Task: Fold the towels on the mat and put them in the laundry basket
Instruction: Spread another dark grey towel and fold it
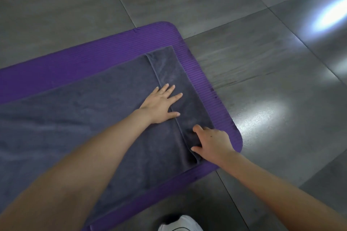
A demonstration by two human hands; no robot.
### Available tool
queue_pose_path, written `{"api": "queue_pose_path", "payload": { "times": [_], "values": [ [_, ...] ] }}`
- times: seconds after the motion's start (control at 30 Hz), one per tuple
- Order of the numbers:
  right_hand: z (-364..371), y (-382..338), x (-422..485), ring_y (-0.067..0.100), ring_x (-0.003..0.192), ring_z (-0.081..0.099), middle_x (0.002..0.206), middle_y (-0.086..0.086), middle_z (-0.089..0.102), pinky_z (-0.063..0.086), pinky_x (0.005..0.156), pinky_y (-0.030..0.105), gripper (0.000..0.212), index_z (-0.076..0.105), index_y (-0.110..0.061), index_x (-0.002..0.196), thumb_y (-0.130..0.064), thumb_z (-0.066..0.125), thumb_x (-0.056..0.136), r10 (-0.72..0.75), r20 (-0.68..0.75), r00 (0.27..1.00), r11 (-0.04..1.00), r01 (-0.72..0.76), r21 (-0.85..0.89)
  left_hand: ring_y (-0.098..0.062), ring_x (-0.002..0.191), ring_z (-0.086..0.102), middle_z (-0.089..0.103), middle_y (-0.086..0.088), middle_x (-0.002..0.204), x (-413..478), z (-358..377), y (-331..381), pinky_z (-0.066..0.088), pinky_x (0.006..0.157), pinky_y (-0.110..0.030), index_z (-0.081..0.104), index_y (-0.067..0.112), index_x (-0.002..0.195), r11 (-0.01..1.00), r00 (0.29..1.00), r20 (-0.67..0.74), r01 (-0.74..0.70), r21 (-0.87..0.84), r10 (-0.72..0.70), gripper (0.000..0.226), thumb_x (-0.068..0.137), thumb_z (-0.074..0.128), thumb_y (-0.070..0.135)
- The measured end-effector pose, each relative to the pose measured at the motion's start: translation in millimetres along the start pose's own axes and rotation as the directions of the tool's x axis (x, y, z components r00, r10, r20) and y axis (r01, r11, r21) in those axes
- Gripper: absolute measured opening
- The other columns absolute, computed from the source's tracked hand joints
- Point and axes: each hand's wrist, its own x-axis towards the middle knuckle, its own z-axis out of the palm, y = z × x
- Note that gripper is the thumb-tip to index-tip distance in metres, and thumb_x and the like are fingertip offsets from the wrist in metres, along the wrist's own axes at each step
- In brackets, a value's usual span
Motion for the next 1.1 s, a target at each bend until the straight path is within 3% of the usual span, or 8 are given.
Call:
{"api": "queue_pose_path", "payload": {
  "times": [0.37, 0.5, 0.6, 0.7, 0.77, 0.83, 0.97, 1.1],
  "values": [
    [-39.1, -135.9, 55.5, 0.026, 0.100, 0.061, 0.108, 0.000, 0.064, 0.046, 0.078, 0.032, 0.041, 0.048, -0.021, 0.125, -0.042, 0.055, 0.090, -0.268, -0.109, 0.957, 0.959, 0.276, 0.064, -0.023, 0.146, -0.003, 0.005, -0.002, 0.159, -180.4, -43.3, -105.5, -0.001, 0.117, -0.037, 0.014, 0.031, 0.149, 0.923, 0.991, 0.077, 0.070, 0.379, -0.107, 0.054, 0.099, 0.026, 0.047],
    [-40.9, -230.7, 66.9, 0.026, 0.107, 0.059, 0.117, 0.002, 0.061, 0.046, 0.083, 0.033, 0.037, 0.046, -0.022, 0.128, -0.033, 0.052, 0.093, -0.433, -0.025, 0.901, 0.901, 0.433, 0.008, -0.023, 0.146, -0.003, 0.003, -0.002, 0.159, -302.7, -5.3, -161.7, -0.001, 0.117, -0.036, 0.011, 0.031, 0.150, 0.896, 0.944, 0.133, 0.232, 0.379, -0.301, 0.054, 0.100, 0.023, 0.047],
    [-41.6, -293.0, 72.8, 0.027, 0.113, 0.055, 0.126, 0.002, 0.054, 0.044, 0.086, 0.035, 0.037, 0.044, -0.021, 0.130, -0.025, 0.051, 0.094, -0.585, 0.076, 0.807, 0.800, 0.590, -0.105, -0.023, 0.146, -0.004, -0.001, 0.000, 0.159, -388.8, 36.1, -199.2, 0.002, 0.118, -0.036, 0.006, 0.030, 0.150, 0.840, 0.839, 0.213, 0.411, 0.355, -0.501, 0.054, 0.100, 0.021, 0.046],
    [-41.9, -350.0, 85.2, 0.027, 0.114, 0.053, 0.126, 0.003, 0.052, 0.045, 0.086, 0.036, 0.036, 0.046, -0.018, 0.128, -0.021, 0.049, 0.093, -0.655, 0.159, 0.739, 0.711, 0.673, -0.204, -0.032, 0.139, 0.031, 0.030, -0.007, 0.151, -455.3, 79.7, -230.1, 0.032, 0.110, -0.042, 0.030, 0.025, 0.144, 0.763, 0.780, 0.041, 0.599, 0.243, -0.625, 0.051, 0.096, 0.039, 0.038],
    [-36.1, -390.0, 97.8, 0.026, 0.114, 0.051, 0.126, 0.003, 0.050, 0.045, 0.087, 0.036, 0.036, 0.046, -0.018, 0.129, -0.020, 0.048, 0.094, -0.667, 0.212, 0.714, 0.670, 0.700, -0.248, -0.040, 0.110, 0.060, 0.064, -0.016, 0.120, -485.8, 109.5, -259.2, 0.053, 0.082, -0.048, 0.061, 0.017, 0.122, 0.655, 0.652, -0.105, 0.756, 0.010, -0.751, 0.047, 0.081, 0.049, 0.037],
    [-27.6, -432.5, 112.0, 0.026, 0.116, 0.048, 0.127, 0.003, 0.048, 0.045, 0.086, 0.035, 0.036, 0.045, -0.017, 0.130, -0.022, 0.047, 0.094, -0.670, 0.233, 0.705, 0.646, 0.708, -0.283, -0.045, 0.106, 0.060, 0.066, -0.019, 0.115, -506.5, 139.2, -285.3, 0.052, 0.078, -0.053, 0.069, 0.010, 0.110, 0.542, 0.526, -0.131, 0.817, -0.197, -0.841, 0.050, 0.083, 0.038, 0.038],
    [-3.5, -516.6, 129.4, 0.026, 0.130, 0.036, 0.143, 0.004, 0.037, 0.043, 0.097, 0.037, 0.048, 0.036, -0.022, 0.140, -0.031, 0.047, 0.095, -0.654, 0.166, 0.738, 0.691, 0.672, -0.266, -0.046, 0.130, 0.038, 0.047, -0.020, 0.139, -520.0, 181.2, -304.9, 0.035, 0.101, -0.056, 0.055, 0.011, 0.131, 0.352, 0.342, -0.112, 0.807, -0.474, -0.933, 0.064, 0.088, 0.022, 0.046],
    [28.1, -573.5, 143.0, 0.024, 0.146, 0.008, 0.159, 0.002, 0.009, 0.020, 0.115, 0.046, 0.059, 0.016, -0.031, 0.149, -0.049, 0.036, 0.097, -0.618, 0.187, 0.763, 0.705, 0.644, -0.296, -0.037, 0.141, 0.023, 0.032, -0.009, 0.151, -532.8, 213.4, -322.9, 0.017, 0.111, -0.056, 0.036, 0.026, 0.144, 0.335, 0.343, -0.063, 0.831, -0.444, -0.937, 0.067, 0.090, 0.009, 0.056]
  ]
}}
